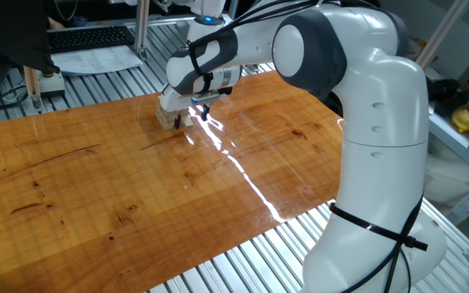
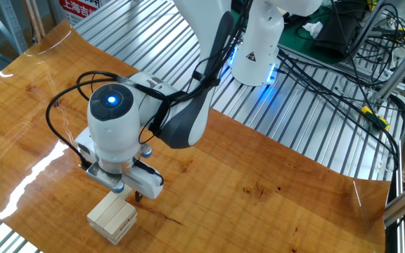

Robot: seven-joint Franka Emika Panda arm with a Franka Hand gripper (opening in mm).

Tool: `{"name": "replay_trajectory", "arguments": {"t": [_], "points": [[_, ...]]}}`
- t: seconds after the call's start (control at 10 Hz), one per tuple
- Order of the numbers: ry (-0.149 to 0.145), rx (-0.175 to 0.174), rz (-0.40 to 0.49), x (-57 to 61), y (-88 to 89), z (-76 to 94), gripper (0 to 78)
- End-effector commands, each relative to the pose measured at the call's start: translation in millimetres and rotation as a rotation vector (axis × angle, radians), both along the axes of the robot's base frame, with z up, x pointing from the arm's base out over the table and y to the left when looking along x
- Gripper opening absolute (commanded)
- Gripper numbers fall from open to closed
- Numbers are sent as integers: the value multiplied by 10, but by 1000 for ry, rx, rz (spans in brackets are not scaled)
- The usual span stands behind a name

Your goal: Play Jenga

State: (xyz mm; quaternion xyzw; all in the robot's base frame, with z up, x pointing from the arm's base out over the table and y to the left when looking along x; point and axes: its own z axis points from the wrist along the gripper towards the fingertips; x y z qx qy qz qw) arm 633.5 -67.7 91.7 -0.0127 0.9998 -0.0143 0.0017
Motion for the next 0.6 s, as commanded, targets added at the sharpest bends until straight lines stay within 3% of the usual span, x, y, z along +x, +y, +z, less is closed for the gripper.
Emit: {"name": "replay_trajectory", "arguments": {"t": [0.1,0.6], "points": [[-8,-2,-12,12,4,13,774],[-13,-2,-17,11,9,9,774]]}}
